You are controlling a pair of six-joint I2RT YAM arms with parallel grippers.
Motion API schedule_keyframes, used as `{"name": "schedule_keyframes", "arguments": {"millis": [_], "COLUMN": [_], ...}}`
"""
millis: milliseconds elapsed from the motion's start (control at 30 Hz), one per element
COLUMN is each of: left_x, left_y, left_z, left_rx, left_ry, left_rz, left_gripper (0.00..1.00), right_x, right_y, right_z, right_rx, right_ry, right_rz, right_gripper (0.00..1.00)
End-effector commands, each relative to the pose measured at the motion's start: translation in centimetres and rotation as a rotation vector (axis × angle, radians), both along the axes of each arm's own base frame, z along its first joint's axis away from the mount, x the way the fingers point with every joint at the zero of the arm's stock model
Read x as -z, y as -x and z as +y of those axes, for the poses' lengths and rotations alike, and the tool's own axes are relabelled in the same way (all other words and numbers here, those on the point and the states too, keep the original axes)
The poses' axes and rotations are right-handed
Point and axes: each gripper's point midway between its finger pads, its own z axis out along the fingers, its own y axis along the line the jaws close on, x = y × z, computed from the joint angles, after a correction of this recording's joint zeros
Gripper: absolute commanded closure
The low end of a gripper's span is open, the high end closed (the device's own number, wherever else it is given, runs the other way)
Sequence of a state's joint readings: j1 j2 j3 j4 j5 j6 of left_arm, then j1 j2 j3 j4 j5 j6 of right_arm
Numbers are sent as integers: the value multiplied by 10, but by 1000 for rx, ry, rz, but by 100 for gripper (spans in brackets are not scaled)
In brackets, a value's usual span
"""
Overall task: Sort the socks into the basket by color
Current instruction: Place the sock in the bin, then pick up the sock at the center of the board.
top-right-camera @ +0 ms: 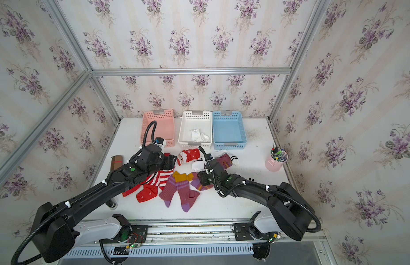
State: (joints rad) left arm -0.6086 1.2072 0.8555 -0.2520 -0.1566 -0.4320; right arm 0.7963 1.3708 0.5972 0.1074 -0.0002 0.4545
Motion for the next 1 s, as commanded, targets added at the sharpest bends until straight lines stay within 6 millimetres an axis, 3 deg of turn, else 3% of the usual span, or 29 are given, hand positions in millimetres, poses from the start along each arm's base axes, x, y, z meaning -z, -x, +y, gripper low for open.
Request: {"name": "schedule_keyframes", "arguments": {"millis": [0,367,667,967], "left_x": [-1,-5,-6,-5], "left_y": [0,2,4,4], "left_z": [2,4,2,1], "left_rx": [-15,-22,-11,-13], "left_ry": [2,-2,5,0], "left_rz": [-4,-12,-14,-11], "left_gripper": [27,25,23,21], "right_x": [0,13,24,25], "right_y": [-7,-4,1,-3], "right_z": [-6,-27,-28,-23], "right_rx": [57,101,96,92], "right_ry": [21,108,104,104], "right_rz": [-16,-12,7,3], "right_gripper": [48,46,49,69]}}
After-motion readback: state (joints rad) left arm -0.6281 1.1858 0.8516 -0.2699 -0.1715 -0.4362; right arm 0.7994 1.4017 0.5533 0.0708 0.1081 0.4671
